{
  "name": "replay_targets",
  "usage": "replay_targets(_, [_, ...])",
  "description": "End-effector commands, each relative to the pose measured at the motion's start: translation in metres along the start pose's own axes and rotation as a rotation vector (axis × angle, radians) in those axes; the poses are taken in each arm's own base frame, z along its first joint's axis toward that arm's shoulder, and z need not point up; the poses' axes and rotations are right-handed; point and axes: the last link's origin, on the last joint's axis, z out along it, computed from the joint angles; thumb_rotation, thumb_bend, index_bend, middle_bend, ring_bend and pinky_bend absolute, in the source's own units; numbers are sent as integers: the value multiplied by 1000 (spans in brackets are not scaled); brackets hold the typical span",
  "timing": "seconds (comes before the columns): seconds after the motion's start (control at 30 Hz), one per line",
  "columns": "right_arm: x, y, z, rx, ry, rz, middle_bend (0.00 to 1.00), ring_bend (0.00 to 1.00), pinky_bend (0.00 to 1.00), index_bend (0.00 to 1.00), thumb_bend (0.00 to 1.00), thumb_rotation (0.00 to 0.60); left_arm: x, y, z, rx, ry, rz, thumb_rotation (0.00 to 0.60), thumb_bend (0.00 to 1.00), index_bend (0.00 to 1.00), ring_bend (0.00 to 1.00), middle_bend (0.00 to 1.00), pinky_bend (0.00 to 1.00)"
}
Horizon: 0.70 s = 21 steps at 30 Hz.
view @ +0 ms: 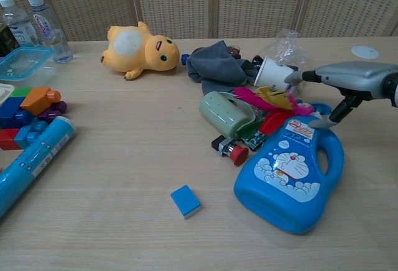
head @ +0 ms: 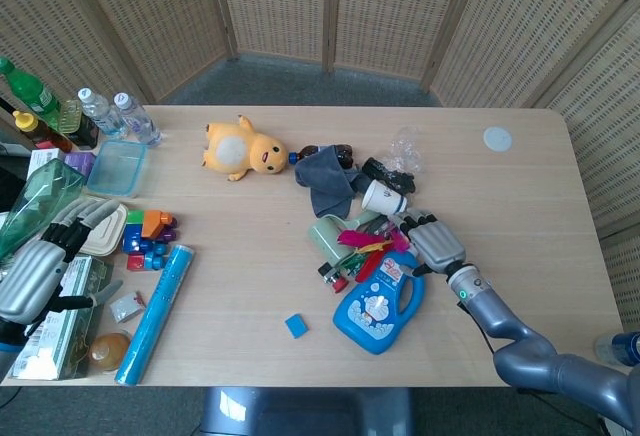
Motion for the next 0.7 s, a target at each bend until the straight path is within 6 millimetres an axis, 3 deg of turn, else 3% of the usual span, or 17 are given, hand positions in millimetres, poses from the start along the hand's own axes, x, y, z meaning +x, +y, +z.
replay_targets(0.03, [5,-1,0,2,17,-6,127,0,0,69,246,513,1,0,0,0,4,0,565,300,0,0,0,0])
replay_targets(0.37, [23,-14,-3,28,44,-27,127,0,0,71,246,512,-1,-2,0,-7,3,-13,567,300,0,0,0,0])
replay_targets(0.7, [17,-27,-5,51,5,-65,179,0,0,82,248,512,-2,-5,0,-10,-5,-21,563,300,0,0,0,0])
